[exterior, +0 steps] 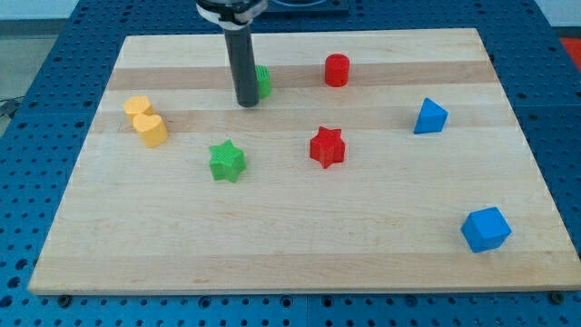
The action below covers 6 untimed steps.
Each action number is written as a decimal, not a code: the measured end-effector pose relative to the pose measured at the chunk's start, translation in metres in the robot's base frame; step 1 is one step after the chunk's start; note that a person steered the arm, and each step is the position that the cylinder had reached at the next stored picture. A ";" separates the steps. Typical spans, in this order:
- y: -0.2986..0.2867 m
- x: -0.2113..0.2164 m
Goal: Move the green circle to horizon to the red circle
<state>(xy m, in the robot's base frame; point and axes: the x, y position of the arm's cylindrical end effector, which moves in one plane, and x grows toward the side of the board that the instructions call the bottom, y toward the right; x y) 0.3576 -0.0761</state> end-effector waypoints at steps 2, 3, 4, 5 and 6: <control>0.032 -0.001; 0.032 -0.017; 0.032 -0.018; 0.030 -0.041; 0.030 -0.039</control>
